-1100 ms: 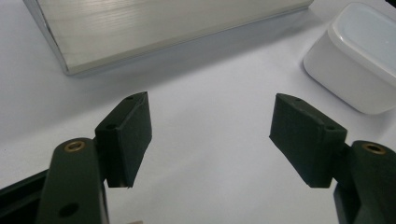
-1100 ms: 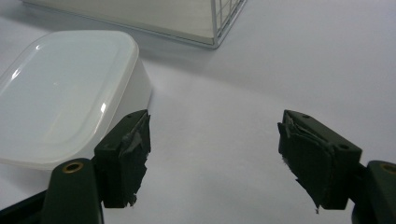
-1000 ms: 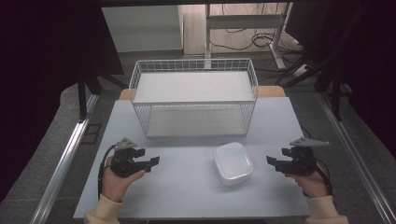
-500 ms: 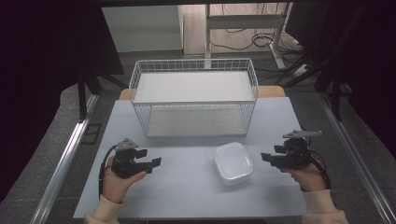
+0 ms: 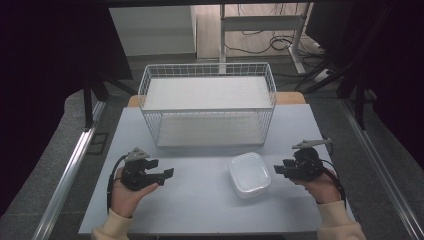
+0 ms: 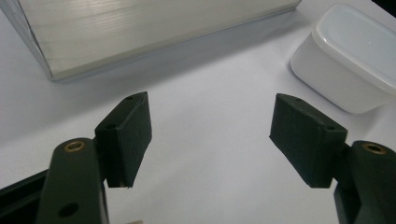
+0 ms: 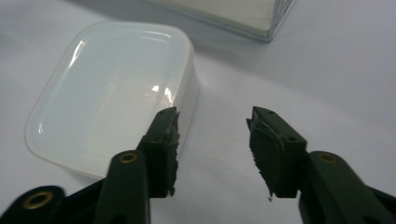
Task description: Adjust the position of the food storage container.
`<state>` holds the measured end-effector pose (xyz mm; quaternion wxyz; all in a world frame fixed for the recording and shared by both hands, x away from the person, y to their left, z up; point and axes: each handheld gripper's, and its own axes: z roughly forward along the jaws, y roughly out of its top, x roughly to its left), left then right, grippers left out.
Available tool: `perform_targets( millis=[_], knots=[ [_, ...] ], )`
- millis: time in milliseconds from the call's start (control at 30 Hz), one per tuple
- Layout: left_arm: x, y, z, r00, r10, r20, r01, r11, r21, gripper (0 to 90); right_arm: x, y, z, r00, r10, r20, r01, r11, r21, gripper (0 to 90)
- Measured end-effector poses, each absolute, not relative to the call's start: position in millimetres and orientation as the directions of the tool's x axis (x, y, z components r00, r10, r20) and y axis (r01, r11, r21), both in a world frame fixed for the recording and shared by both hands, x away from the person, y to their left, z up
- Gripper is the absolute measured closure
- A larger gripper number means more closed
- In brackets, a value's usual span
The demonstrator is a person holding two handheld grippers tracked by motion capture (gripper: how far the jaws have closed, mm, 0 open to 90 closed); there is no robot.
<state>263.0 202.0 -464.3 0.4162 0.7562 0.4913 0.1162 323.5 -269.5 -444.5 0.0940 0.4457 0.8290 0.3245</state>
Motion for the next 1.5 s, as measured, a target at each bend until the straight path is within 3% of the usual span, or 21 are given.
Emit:
perform_targets(
  millis=[200,267,400,1500],
  knots=[
    [262,200,-464,0.497,0.836,-0.232,0.644,-0.177,0.744,28.2,325,-258,-452,-0.613,0.78,0.121,0.678,0.442,0.588,70.3],
    [261,200,-463,0.498,0.836,-0.231,0.644,-0.177,0.744,28.1,324,-253,-454,-0.636,0.764,0.109,0.665,0.472,0.579,79.4],
    [261,201,-464,0.496,0.837,-0.232,0.644,-0.175,0.745,28.1,326,-248,-457,-0.647,0.756,0.098,0.662,0.493,0.565,89.3],
    [261,200,-466,0.498,0.841,-0.21,0.644,-0.197,0.739,27.6,321,-227,-466,-0.684,0.721,0.107,0.654,0.542,0.529,90.0]
  ],
)
